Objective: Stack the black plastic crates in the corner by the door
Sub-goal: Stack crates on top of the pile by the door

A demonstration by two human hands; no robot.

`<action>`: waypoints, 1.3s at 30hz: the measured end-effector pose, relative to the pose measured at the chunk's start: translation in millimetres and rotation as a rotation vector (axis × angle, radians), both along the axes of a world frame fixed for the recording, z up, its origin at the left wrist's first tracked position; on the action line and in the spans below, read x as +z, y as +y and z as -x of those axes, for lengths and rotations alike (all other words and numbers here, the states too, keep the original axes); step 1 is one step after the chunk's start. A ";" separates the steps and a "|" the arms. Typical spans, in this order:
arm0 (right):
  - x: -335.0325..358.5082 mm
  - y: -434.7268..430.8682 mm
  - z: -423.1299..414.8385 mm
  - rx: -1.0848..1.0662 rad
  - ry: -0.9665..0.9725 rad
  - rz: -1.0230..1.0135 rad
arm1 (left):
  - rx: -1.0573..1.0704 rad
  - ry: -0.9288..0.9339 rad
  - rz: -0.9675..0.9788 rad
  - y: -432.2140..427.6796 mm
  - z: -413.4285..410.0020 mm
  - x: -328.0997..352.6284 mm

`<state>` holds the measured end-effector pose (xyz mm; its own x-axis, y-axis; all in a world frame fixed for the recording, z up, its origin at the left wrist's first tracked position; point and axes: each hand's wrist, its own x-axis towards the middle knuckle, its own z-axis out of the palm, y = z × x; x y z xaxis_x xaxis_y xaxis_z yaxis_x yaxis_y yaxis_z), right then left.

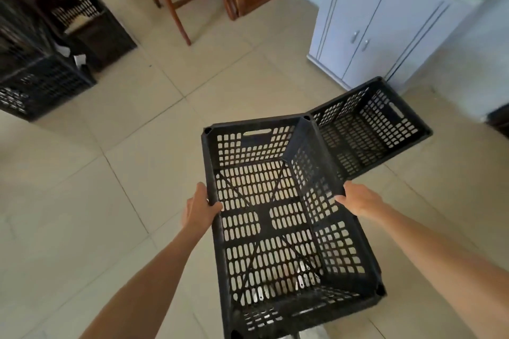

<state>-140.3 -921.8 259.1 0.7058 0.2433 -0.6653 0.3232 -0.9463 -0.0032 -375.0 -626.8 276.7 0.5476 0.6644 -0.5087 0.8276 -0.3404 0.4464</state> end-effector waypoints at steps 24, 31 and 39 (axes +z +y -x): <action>201.0 -398.9 -66.4 -0.763 -0.036 -0.120 | -0.861 -0.129 -0.019 -324.5 -320.7 208.0; 242.3 -503.3 -54.0 -0.994 -0.111 -0.058 | -1.110 -0.154 0.026 -446.3 -409.8 235.5; 279.0 -568.9 -48.7 -1.282 -0.145 0.047 | -1.404 -0.217 0.037 -575.2 -505.2 263.5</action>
